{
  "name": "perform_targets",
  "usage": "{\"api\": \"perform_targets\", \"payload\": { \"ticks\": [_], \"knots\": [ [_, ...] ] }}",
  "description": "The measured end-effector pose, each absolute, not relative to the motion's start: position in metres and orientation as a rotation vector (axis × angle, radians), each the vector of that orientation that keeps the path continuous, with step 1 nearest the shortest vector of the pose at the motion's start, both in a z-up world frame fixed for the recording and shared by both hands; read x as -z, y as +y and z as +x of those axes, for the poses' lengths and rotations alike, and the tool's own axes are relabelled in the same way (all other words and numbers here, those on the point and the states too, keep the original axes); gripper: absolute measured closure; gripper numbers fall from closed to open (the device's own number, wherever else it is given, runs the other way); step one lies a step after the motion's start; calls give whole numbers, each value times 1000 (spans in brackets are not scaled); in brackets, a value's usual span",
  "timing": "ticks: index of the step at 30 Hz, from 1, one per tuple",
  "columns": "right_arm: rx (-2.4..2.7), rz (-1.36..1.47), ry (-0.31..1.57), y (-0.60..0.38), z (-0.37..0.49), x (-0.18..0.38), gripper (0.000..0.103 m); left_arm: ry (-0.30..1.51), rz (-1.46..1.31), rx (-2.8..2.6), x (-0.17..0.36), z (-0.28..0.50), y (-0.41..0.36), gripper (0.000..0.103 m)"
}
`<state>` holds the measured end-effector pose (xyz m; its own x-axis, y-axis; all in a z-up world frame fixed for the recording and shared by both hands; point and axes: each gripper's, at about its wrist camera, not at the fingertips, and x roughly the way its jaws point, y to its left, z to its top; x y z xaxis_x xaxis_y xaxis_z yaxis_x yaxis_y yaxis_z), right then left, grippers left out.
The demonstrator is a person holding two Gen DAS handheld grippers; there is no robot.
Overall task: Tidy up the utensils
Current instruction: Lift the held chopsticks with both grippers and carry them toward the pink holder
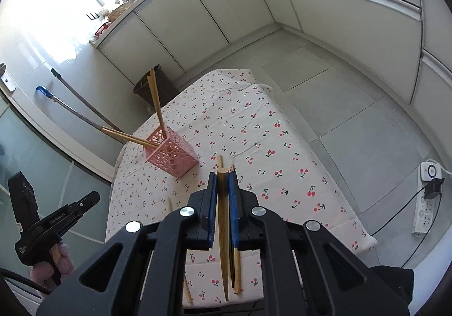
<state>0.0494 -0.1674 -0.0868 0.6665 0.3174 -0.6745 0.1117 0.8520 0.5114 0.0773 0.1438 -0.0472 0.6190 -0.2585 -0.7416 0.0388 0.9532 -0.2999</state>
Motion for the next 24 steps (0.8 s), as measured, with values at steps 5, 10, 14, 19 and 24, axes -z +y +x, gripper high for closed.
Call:
{"api": "perform_targets", "payload": {
  "ticks": [5,10,14,19,24],
  "knots": [
    [-143,523,815,-163,47,71,94,860,-220,171,20,83,138,99],
    [-175,567,812,-165,48,69,94,1184,-169,142,90,126,121,63],
    [-198,582,810,-167,46,67,94,1399,-194,-37,188,159,133,64],
    [-197,582,808,-171,44,65,94,1354,-175,-126,211,171,134,64],
    [-199,585,811,-174,46,64,94,1352,-203,-128,215,176,128,59]
  ]
}}
